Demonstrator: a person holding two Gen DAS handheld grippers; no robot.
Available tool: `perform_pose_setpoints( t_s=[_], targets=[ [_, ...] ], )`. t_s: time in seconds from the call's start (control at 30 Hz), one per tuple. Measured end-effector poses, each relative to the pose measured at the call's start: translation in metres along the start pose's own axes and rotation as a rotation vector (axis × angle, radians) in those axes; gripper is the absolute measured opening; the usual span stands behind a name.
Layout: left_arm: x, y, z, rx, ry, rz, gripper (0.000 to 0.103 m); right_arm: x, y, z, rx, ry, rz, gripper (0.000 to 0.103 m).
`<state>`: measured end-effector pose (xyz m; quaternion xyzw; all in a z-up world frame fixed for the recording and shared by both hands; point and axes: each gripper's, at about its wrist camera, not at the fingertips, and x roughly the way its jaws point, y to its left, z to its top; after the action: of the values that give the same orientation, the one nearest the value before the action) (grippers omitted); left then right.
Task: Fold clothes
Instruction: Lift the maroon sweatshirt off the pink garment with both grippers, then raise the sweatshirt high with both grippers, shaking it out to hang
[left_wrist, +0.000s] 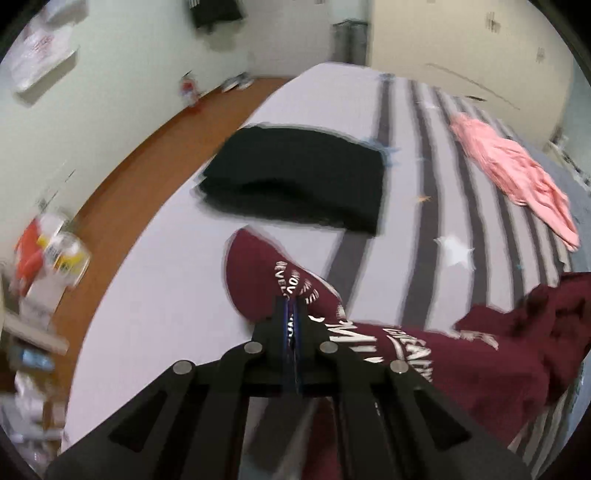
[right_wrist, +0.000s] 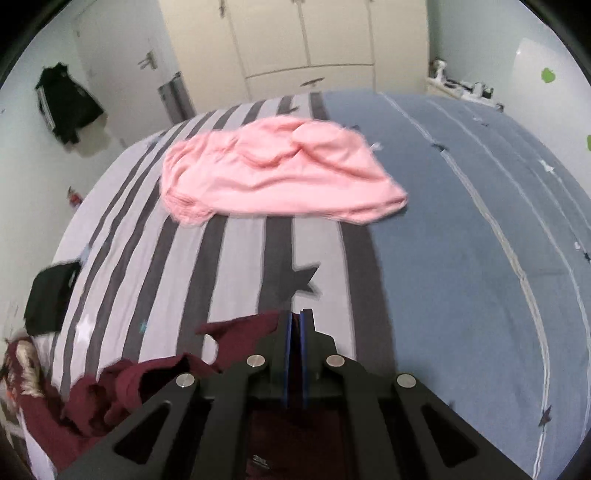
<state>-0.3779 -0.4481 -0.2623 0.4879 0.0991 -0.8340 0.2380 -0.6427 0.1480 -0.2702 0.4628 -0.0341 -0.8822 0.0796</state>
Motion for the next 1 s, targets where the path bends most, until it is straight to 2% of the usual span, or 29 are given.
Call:
perform_pose_setpoints(
  t_s=[0.03, 0.13, 0.23, 0.27, 0.3, 0.33, 0.37, 0.43, 0.5, 0.53, 0.6, 0.7, 0.77, 0.83, 0.93, 1.0],
  targets=[
    [-0.001, 0.012, -0.01, -0.015, 0.023, 0.031, 0.002, 0.002, -0.003, 0.003, 0.004, 0.007, -0.003, 0.003],
    [0.003, 0.035, -0.046, -0.051, 0.137, 0.06, 0.002, 0.015, -0.011, 0.01, 0.005, 0.039, -0.001, 0.004],
    [-0.008, 0.024, -0.075, -0.027, 0.172, 0.074, 0.003, 0.019, -0.008, 0.005, -0.052, 0.049, -0.002, 0.008],
    [-0.017, 0.015, -0.074, -0.033, 0.135, 0.061, 0.003, 0.017, -0.009, 0.002, -0.063, 0.042, -0.001, 0.01],
    [-0.027, 0.007, -0.072, -0.038, 0.099, 0.048, 0.004, 0.011, -0.012, -0.002, -0.061, 0.032, -0.001, 0.016],
    [-0.036, -0.001, -0.07, -0.043, 0.063, 0.035, 0.009, 0.006, -0.016, -0.006, -0.056, 0.023, -0.002, 0.025],
    [-0.046, -0.01, -0.068, -0.045, 0.028, 0.015, 0.015, 0.001, -0.021, -0.01, -0.049, 0.014, -0.001, 0.029],
    [-0.062, -0.047, -0.054, -0.008, -0.027, -0.094, 0.036, -0.01, -0.034, -0.018, -0.024, -0.001, 0.0, 0.04],
    [-0.067, -0.084, -0.038, 0.049, -0.067, -0.185, 0.049, -0.021, -0.053, -0.032, 0.019, -0.006, -0.005, 0.041],
    [-0.069, -0.105, -0.029, 0.082, -0.086, -0.241, 0.052, -0.024, -0.062, -0.039, 0.04, -0.001, -0.01, 0.043],
    [-0.068, -0.154, -0.011, 0.138, -0.096, -0.357, 0.064, -0.03, -0.083, -0.058, 0.091, 0.022, -0.021, 0.045],
    [-0.038, -0.24, 0.009, 0.258, -0.061, -0.504, 0.066, -0.028, -0.104, -0.084, 0.145, 0.069, -0.024, 0.045],
    [-0.022, -0.294, 0.012, 0.344, -0.018, -0.569, 0.066, -0.026, -0.112, -0.099, 0.17, 0.093, -0.011, 0.045],
    [-0.006, -0.344, 0.007, 0.459, 0.011, -0.61, 0.066, -0.023, -0.113, -0.111, 0.166, 0.108, 0.011, 0.045],
    [0.009, -0.406, -0.005, 0.636, 0.049, -0.63, 0.066, -0.019, -0.106, -0.123, 0.137, 0.124, 0.054, 0.045],
    [0.004, -0.424, -0.01, 0.699, 0.05, -0.636, 0.066, -0.013, -0.098, -0.127, 0.103, 0.127, 0.072, 0.045]
  ],
)
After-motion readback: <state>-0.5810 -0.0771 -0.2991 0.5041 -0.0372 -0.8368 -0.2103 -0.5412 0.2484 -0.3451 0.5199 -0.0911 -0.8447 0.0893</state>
